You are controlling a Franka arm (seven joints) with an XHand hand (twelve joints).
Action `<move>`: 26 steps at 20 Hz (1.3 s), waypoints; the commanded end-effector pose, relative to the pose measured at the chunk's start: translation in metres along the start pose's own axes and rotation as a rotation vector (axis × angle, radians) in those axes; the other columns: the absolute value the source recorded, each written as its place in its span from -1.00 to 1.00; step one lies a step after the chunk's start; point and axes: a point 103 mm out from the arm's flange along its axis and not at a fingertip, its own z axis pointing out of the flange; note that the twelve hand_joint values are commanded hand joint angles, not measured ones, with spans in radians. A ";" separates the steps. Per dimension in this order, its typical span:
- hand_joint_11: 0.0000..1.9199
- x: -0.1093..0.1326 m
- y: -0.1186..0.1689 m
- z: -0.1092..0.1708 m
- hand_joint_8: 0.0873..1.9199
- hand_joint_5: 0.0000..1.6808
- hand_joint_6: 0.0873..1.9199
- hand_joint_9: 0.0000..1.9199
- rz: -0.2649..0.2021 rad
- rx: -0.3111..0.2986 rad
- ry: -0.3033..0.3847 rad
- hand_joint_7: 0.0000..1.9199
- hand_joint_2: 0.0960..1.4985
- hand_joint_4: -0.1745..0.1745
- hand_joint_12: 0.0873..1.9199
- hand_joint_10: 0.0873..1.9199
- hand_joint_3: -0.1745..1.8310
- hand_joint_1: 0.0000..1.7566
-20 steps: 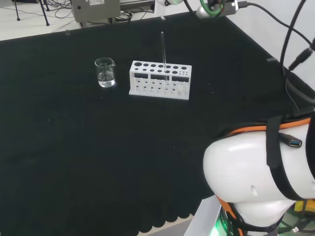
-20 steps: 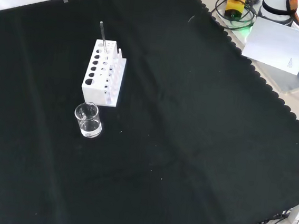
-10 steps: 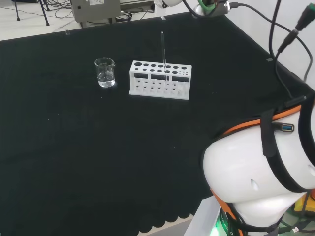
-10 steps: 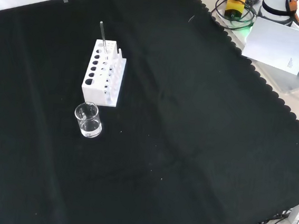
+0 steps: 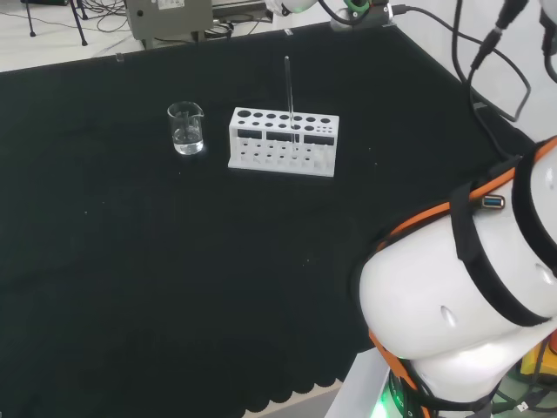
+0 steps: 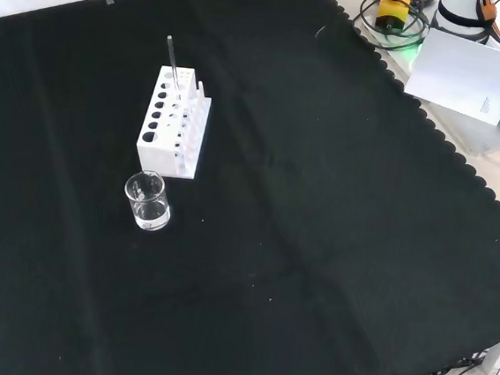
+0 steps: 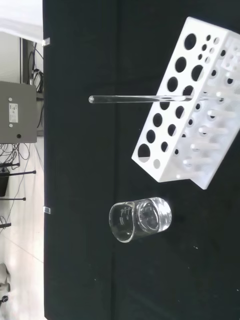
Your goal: Take the glass rod from the white test tube rack.
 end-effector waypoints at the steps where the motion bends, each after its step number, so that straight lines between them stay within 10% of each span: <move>1: -0.45 -0.013 0.034 0.008 0.04 -0.54 -0.99 -0.31 -0.012 -0.037 0.004 -0.55 0.17 -1.00 0.40 -0.04 -0.32 -0.25; 7: -0.33 -0.035 0.070 0.040 0.06 -0.53 -0.90 -0.23 -0.030 -0.003 0.022 -0.50 0.18 -1.00 0.37 0.00 -0.32 -0.23; 15: -0.20 -0.050 0.088 0.072 0.10 -0.65 -0.17 -0.17 -0.060 0.003 0.023 -0.46 0.21 -1.00 0.33 0.04 -0.31 -0.22; 26: -0.12 -0.059 0.112 0.109 0.13 -0.65 -0.07 -0.10 -0.081 0.042 0.028 -0.42 0.22 -1.00 0.34 0.07 -0.30 -0.22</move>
